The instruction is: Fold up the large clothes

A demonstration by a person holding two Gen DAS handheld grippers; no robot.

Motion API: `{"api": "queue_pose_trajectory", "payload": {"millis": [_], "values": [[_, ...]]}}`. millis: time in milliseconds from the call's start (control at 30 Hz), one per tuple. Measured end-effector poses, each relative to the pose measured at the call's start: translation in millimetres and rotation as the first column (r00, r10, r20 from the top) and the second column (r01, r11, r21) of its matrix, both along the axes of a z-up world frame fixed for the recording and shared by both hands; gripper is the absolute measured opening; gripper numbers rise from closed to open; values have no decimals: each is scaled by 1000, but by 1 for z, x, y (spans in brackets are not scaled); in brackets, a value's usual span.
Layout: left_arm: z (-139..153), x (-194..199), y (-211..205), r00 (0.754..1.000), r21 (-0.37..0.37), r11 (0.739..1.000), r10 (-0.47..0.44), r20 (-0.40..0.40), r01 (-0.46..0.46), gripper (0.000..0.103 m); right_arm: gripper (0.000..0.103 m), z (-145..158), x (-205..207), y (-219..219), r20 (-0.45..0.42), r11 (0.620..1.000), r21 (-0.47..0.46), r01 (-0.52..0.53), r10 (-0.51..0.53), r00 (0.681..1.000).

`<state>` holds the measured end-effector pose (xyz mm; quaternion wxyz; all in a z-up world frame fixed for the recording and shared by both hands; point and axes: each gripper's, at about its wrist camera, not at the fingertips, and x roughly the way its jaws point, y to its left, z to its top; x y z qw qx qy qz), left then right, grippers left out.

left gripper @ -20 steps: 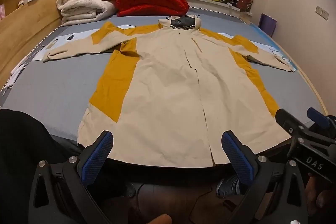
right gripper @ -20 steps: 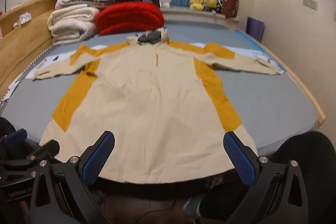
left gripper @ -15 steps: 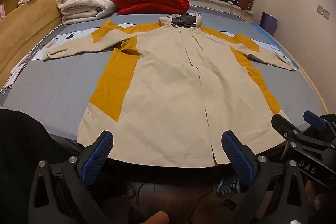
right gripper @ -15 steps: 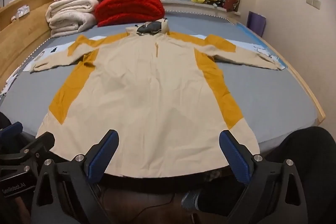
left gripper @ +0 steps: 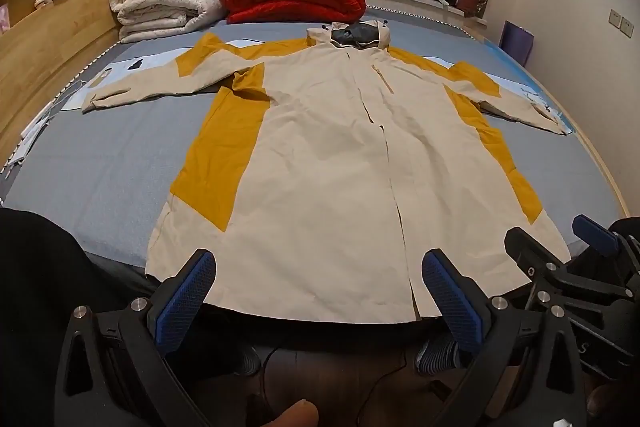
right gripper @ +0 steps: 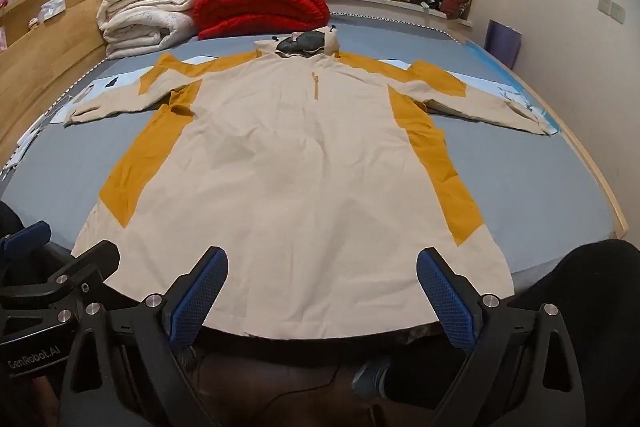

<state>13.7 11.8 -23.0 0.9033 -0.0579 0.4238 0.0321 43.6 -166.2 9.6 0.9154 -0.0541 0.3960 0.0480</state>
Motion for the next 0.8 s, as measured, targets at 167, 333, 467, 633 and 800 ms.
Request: {"api": "queue_pose_trajectory", "payload": {"millis": [167, 333, 467, 633, 800], "values": [[5, -1, -3, 1000, -1, 1000, -1, 0, 1, 103, 95, -6, 4, 7, -7, 1000, -9, 10, -10, 1000], [4, 0, -3, 1000, 2, 1000, -4, 2, 4, 103, 95, -5, 7, 8, -7, 1000, -10, 14, -14, 1000], [5, 1, -6, 1000, 5, 1000, -5, 2, 5, 103, 95, -3, 8, 7, -8, 1000, -11, 13, -14, 1000], [5, 2, -6, 1000, 2, 1000, -2, 1, 2, 103, 95, -4, 9, 6, -7, 1000, -13, 13, -13, 1000], [6, 0, -6, 1000, 6, 1000, -6, 1, 6, 103, 95, -4, 10, 4, -8, 1000, -12, 14, -14, 1000]]}}
